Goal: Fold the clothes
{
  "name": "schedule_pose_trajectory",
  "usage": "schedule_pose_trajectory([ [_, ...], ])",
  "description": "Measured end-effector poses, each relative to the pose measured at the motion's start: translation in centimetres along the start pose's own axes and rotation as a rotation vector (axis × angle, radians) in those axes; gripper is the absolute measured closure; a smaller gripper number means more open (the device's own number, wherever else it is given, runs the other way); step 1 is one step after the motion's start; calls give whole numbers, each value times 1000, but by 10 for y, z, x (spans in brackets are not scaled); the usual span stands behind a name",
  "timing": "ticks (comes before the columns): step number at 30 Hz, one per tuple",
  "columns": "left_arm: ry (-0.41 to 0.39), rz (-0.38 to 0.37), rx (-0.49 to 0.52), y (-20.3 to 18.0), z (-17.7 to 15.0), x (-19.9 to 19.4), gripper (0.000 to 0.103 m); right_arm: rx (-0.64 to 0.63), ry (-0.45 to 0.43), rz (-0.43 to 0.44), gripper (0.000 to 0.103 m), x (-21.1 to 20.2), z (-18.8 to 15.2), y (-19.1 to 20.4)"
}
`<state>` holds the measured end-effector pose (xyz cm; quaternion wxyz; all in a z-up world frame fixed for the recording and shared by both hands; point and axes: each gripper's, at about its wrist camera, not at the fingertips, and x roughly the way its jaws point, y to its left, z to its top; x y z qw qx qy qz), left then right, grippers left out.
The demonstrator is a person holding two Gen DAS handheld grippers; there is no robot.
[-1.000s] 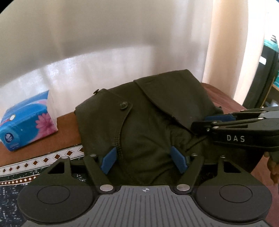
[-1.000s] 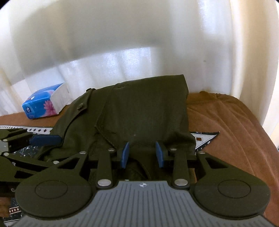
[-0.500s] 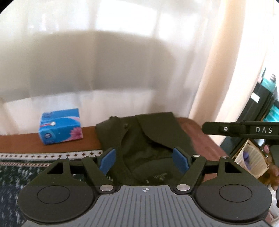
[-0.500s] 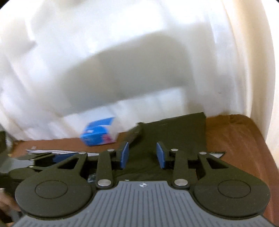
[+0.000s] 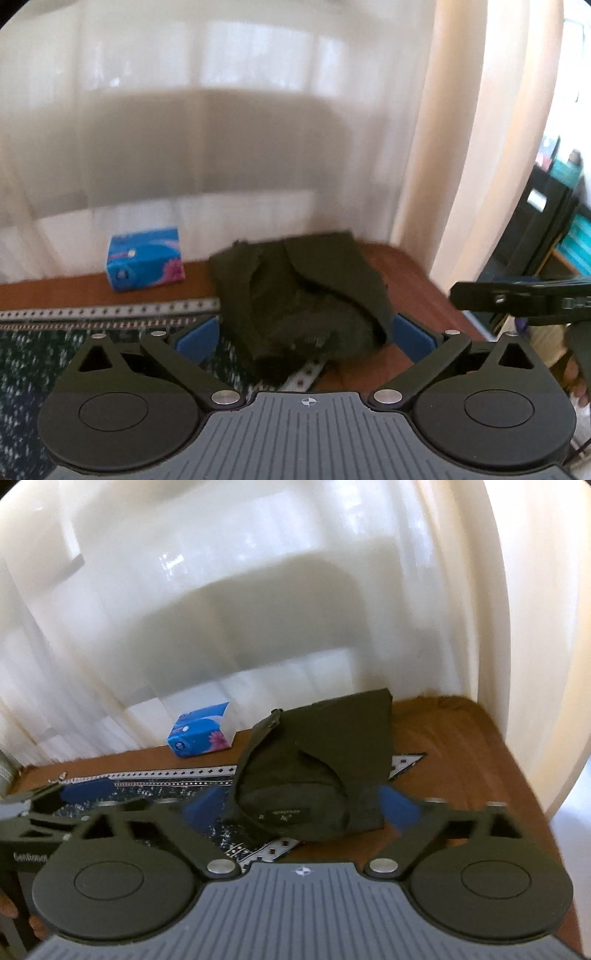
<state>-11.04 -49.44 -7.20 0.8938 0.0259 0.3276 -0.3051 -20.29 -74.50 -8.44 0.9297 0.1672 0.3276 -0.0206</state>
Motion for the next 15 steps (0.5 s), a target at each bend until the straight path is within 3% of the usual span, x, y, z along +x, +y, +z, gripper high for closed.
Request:
schedule_pose_trajectory([
  [4, 71, 19, -45, -2, 1, 7, 0, -43, 48, 21, 0, -5, -1, 0],
  [9, 156, 39, -114, -5, 3, 17, 0, -152, 132, -39, 0, 1, -4, 7],
  [15, 165, 108, -41, -23, 3, 21, 0, -143, 177, -27, 0, 7, -2, 2],
])
